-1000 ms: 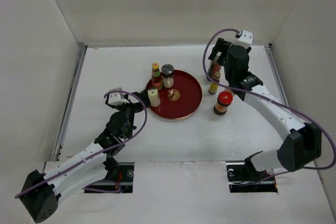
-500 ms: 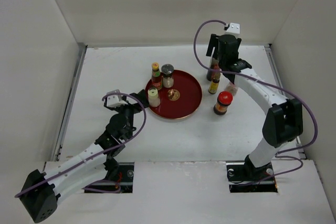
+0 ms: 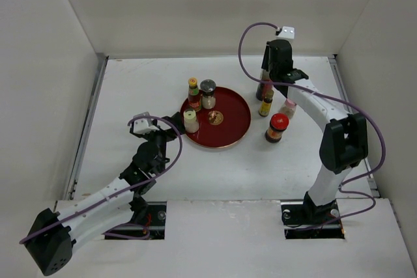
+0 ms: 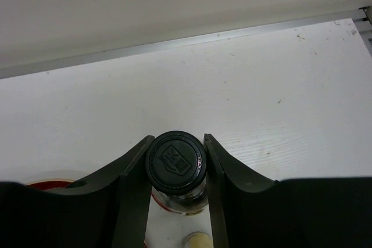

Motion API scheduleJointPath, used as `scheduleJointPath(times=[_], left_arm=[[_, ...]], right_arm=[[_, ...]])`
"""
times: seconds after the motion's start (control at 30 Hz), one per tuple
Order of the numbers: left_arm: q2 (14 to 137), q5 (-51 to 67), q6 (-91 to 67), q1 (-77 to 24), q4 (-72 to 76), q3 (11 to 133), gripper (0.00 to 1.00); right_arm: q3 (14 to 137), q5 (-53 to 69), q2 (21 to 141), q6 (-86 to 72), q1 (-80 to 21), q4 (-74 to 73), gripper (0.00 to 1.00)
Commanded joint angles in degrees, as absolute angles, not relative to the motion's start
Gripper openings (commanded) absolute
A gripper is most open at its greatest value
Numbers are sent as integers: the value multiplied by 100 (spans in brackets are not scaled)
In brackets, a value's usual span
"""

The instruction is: Organize the condiment bottles

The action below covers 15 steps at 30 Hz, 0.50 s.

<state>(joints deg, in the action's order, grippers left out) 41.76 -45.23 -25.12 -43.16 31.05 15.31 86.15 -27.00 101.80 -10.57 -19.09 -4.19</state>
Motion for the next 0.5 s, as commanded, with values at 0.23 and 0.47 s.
scheduleJointPath(times=[0.23,0.47], left_arm=[[4228,-4456,-2558,-4258,3551,1468,100],[4289,-4509,-2566,-4197,3568,1450,100]], right_arm=[[9061,-2856,9388,-792,-2113,685,18],[8965,-2892,9018,-475,-2623,852,18]])
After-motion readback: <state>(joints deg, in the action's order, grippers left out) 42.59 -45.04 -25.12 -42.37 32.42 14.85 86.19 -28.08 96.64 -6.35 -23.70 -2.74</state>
